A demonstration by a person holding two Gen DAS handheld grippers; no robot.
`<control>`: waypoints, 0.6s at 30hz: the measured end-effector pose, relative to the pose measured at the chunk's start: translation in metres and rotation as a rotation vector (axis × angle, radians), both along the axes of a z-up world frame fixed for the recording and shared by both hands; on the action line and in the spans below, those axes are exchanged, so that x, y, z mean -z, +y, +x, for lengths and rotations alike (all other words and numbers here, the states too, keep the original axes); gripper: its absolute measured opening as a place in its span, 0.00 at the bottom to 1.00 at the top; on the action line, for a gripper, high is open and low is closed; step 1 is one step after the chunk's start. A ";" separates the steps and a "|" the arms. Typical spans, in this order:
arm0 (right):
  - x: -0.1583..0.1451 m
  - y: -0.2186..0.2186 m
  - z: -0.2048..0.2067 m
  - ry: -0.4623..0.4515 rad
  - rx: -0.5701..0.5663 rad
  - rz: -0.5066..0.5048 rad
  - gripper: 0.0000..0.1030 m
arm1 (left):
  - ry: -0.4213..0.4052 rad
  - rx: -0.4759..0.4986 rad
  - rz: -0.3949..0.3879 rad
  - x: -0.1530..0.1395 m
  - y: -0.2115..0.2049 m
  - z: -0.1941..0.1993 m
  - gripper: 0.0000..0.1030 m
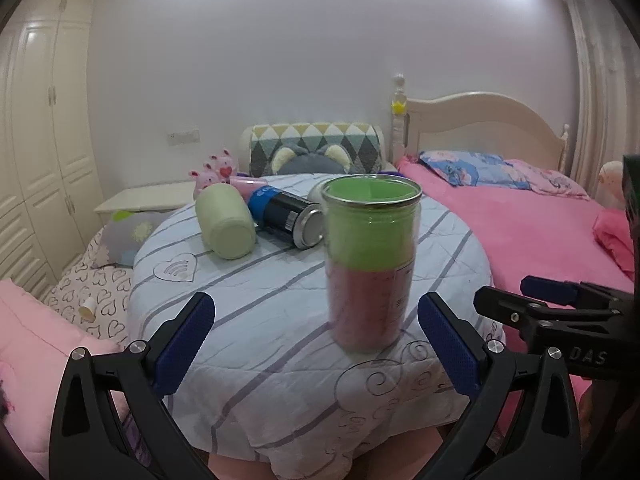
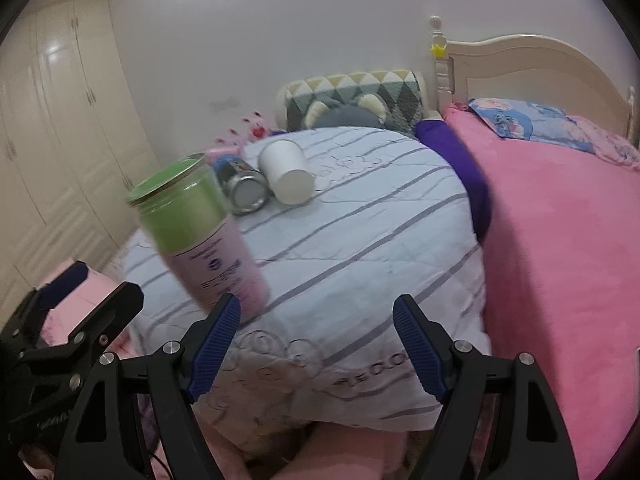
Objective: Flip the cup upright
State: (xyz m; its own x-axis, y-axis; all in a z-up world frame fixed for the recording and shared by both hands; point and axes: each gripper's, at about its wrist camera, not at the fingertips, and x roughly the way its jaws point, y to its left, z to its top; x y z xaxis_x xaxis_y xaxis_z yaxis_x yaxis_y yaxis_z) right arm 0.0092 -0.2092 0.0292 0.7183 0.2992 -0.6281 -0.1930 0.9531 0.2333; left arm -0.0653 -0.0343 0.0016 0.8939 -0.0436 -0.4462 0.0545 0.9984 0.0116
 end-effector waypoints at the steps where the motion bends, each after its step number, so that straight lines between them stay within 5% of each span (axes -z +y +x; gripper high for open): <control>1: 0.001 0.002 -0.004 -0.020 -0.006 0.009 0.78 | -0.008 -0.001 0.000 0.001 0.002 -0.002 1.00; 18: 0.004 0.028 -0.058 -0.394 0.064 -0.080 0.82 | -0.193 0.021 0.020 0.007 0.014 -0.020 1.00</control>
